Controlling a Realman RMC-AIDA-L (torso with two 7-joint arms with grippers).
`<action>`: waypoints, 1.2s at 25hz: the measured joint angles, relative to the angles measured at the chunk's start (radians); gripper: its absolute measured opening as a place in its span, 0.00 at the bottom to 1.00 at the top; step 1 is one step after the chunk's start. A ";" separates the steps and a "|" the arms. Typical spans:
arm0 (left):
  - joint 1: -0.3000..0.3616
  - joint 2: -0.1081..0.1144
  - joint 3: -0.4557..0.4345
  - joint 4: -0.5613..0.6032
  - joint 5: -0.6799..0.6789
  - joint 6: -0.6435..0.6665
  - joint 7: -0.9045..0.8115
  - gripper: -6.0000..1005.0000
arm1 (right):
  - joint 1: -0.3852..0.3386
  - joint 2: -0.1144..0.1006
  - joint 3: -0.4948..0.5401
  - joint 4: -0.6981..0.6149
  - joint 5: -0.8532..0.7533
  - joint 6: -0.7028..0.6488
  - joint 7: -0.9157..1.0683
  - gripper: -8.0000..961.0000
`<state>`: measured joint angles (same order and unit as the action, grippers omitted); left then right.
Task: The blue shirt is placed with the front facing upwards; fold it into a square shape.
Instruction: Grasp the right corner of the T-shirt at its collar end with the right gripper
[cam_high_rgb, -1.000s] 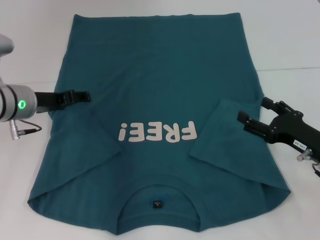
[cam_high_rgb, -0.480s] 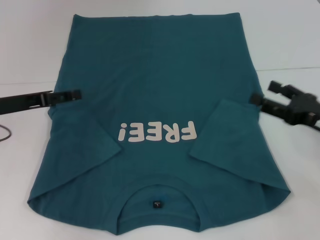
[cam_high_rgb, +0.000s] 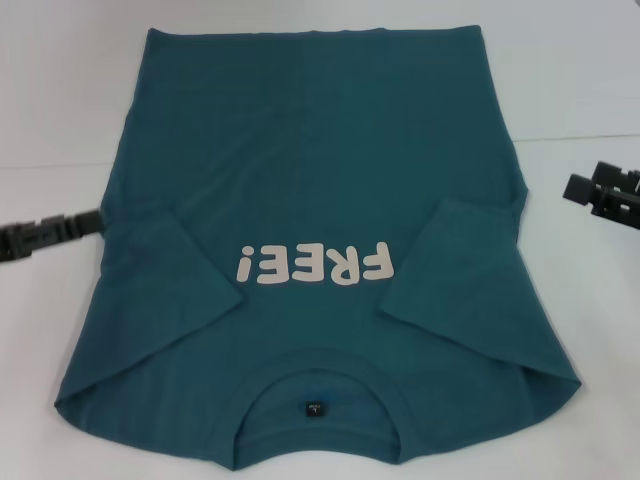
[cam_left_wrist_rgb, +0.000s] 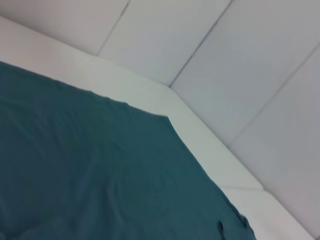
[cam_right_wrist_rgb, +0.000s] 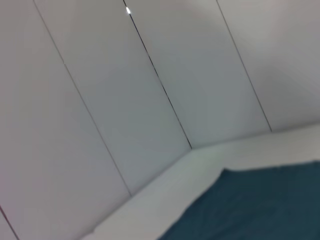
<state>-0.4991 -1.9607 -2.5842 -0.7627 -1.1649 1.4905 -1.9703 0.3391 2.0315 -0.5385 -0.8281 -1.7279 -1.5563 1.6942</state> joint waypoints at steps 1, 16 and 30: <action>0.014 -0.003 0.001 -0.004 0.002 0.003 0.016 0.86 | -0.001 -0.003 0.003 -0.019 -0.023 -0.004 0.031 0.98; 0.025 -0.021 -0.008 -0.011 0.176 -0.071 -0.190 0.84 | 0.006 -0.013 0.057 -0.199 -0.145 -0.033 0.312 0.98; 0.060 -0.052 -0.040 -0.021 0.113 -0.075 -0.104 0.82 | 0.094 -0.044 0.055 -0.319 -0.370 -0.066 0.539 0.98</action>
<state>-0.4394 -2.0125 -2.6240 -0.7838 -1.0519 1.4159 -2.0745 0.4333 1.9875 -0.4833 -1.1466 -2.0984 -1.6224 2.2332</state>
